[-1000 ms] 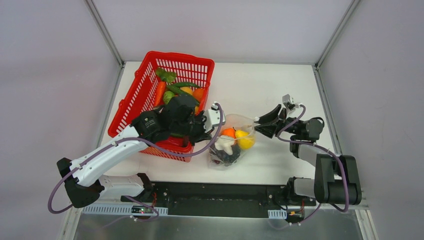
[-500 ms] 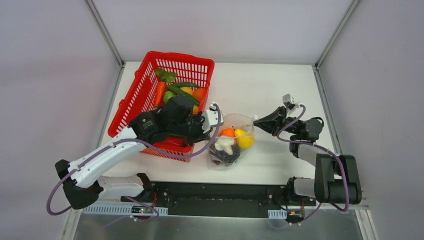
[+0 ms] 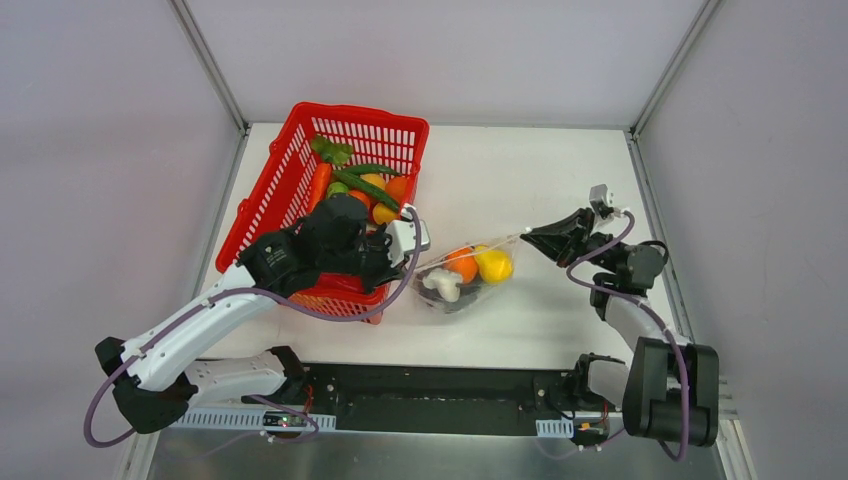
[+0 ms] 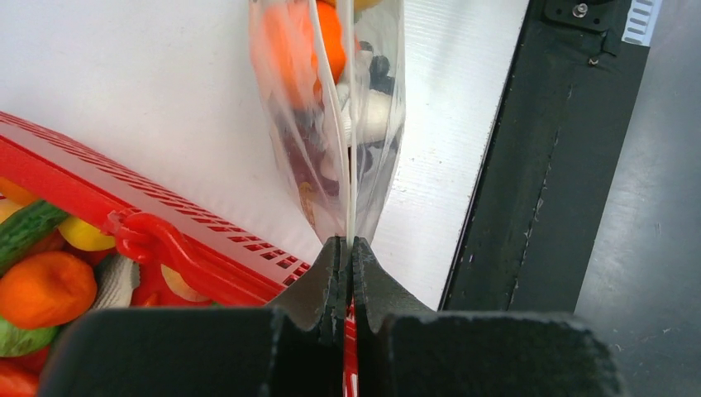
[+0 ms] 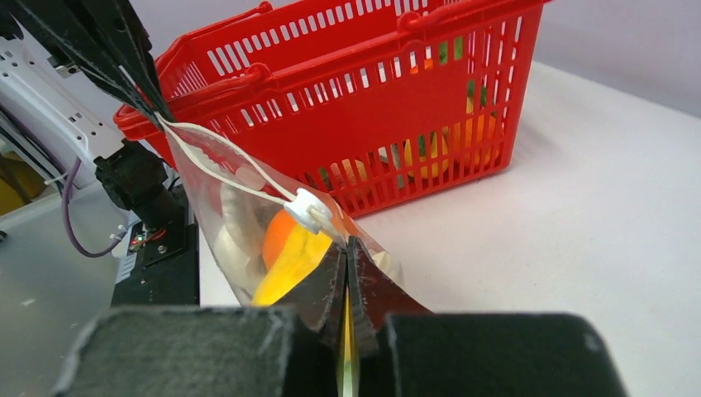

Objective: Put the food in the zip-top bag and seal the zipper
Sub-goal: Adjust the zipper food storage bag at the center of the board.

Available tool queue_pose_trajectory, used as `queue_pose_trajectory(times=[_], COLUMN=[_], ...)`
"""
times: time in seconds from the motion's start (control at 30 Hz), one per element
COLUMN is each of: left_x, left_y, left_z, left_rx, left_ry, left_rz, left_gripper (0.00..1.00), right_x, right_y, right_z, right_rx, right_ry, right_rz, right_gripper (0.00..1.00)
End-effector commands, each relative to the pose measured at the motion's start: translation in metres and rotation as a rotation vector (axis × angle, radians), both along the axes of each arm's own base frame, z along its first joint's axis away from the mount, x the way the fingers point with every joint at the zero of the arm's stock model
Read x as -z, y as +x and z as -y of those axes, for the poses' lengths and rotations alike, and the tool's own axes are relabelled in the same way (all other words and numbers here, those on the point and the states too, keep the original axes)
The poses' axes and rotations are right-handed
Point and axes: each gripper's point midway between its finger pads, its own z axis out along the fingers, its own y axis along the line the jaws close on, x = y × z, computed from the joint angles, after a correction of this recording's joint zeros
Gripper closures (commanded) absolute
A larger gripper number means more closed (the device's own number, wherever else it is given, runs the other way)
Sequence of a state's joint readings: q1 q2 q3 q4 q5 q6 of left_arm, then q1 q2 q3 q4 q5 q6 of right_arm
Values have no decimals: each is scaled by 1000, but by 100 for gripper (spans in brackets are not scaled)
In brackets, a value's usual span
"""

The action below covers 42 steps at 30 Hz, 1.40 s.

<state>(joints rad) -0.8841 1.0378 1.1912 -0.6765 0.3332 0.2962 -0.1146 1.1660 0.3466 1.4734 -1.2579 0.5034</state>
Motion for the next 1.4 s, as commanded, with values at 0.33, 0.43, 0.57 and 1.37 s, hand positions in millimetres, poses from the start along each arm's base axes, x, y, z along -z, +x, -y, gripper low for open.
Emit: queue_pose_trajectory(times=[0.33,0.43,0.57,1.37], left_x=[-33,-38,-31,-33], left_y=[30,34,38,50], left_z=[6,6,1,2], left_rx=[-147,-172,-208,-293], left_ry=[-88,-115,-93,-142], left_rz=[-6,-19,-41,-50], left_gripper=[100,100,100,31], right_x=[-38,-30,-28,-16], right_y=[-16,-16,-18,8], right_z=[5,4,-1,10], right_rx=[94,82,62,266], right_ry=[-91,-86,-85,-97], right_rz=[-82,-157,-192,-87], right_gripper=[100,100,100,100])
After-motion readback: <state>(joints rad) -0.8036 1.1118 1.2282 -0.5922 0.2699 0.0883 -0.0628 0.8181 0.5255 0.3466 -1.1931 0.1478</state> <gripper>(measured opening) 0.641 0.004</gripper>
